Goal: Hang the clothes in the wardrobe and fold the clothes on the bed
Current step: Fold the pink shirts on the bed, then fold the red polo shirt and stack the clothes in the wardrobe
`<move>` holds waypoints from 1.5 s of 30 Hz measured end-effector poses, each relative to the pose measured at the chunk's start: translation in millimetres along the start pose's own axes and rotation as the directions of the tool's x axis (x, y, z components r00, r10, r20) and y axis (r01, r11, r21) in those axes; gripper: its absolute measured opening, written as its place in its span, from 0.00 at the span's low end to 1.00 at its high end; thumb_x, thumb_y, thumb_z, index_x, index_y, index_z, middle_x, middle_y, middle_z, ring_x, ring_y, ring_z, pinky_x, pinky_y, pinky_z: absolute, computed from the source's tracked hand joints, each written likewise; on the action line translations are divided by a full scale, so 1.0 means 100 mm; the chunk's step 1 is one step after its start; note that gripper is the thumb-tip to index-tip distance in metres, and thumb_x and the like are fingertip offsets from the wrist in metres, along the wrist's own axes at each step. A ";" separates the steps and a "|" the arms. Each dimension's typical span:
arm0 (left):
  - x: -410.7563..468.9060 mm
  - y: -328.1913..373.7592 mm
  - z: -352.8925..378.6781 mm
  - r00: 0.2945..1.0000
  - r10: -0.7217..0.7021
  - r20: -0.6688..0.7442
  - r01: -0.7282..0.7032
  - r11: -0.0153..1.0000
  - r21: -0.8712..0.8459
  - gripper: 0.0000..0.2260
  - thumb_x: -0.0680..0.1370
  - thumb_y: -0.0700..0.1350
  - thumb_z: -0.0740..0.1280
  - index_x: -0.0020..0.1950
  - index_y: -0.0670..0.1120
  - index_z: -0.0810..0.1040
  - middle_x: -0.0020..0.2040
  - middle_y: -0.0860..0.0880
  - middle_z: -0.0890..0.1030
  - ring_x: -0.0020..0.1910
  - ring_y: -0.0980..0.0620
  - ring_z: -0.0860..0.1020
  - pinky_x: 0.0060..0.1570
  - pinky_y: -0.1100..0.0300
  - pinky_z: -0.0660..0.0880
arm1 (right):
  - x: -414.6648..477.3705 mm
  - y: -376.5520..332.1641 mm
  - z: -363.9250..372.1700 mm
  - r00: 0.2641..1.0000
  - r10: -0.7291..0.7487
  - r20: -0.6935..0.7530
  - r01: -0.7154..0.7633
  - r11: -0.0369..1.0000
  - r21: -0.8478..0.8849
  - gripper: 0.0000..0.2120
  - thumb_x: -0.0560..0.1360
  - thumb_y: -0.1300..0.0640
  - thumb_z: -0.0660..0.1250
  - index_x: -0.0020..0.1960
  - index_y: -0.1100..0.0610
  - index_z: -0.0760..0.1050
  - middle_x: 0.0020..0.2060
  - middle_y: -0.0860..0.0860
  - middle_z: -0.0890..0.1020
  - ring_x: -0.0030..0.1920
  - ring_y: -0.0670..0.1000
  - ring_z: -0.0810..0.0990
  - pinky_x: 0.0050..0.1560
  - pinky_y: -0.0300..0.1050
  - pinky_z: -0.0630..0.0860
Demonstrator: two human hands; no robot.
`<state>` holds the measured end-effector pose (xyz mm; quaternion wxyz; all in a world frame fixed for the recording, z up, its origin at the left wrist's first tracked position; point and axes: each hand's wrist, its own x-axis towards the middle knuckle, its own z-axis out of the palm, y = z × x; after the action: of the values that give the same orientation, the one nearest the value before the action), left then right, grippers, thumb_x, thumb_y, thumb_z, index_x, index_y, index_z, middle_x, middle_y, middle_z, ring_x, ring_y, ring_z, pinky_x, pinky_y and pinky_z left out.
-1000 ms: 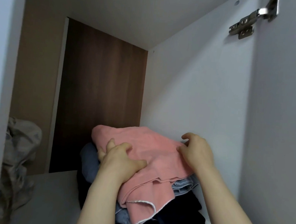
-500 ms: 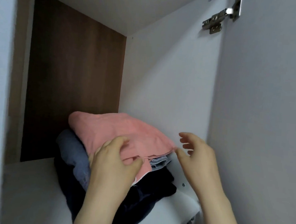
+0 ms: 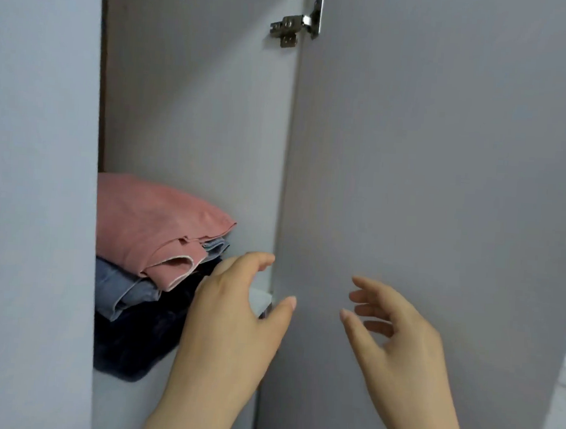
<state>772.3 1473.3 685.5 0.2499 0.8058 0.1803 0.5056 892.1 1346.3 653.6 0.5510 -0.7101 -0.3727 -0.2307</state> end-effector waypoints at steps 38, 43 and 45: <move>-2.45 2.84 1.95 0.279 0.810 0.516 -0.048 0.549 -0.835 0.19 0.71 0.48 0.73 0.61 0.58 0.75 0.56 0.63 0.75 0.55 0.62 0.74 0.52 0.71 0.66 | -2.64 -0.60 -3.68 0.569 0.228 -0.790 -0.820 0.235 -0.522 0.18 0.70 0.58 0.73 0.58 0.46 0.78 0.47 0.40 0.80 0.49 0.42 0.77 0.55 0.49 0.76; -3.02 3.03 1.94 0.033 0.908 0.417 0.067 0.415 -0.908 0.20 0.71 0.48 0.74 0.62 0.57 0.75 0.57 0.62 0.75 0.54 0.62 0.74 0.54 0.67 0.66 | -3.22 -0.97 -3.55 0.335 0.192 -0.922 -0.939 -0.010 -0.343 0.18 0.72 0.57 0.72 0.60 0.45 0.77 0.48 0.37 0.79 0.50 0.39 0.77 0.54 0.44 0.76; -3.28 3.09 1.83 -0.084 0.932 0.351 0.119 0.359 -0.925 0.20 0.71 0.47 0.74 0.62 0.56 0.75 0.57 0.61 0.75 0.54 0.61 0.74 0.54 0.66 0.67 | -3.48 -1.18 -3.45 0.235 0.162 -0.958 -0.965 -0.084 -0.250 0.19 0.72 0.58 0.72 0.61 0.47 0.77 0.50 0.41 0.80 0.50 0.41 0.78 0.56 0.46 0.76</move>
<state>810.9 1004.0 562.1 0.3903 0.7118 -0.5801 -0.0672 613.7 934.4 567.6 0.1788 -0.8023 0.4698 -0.3219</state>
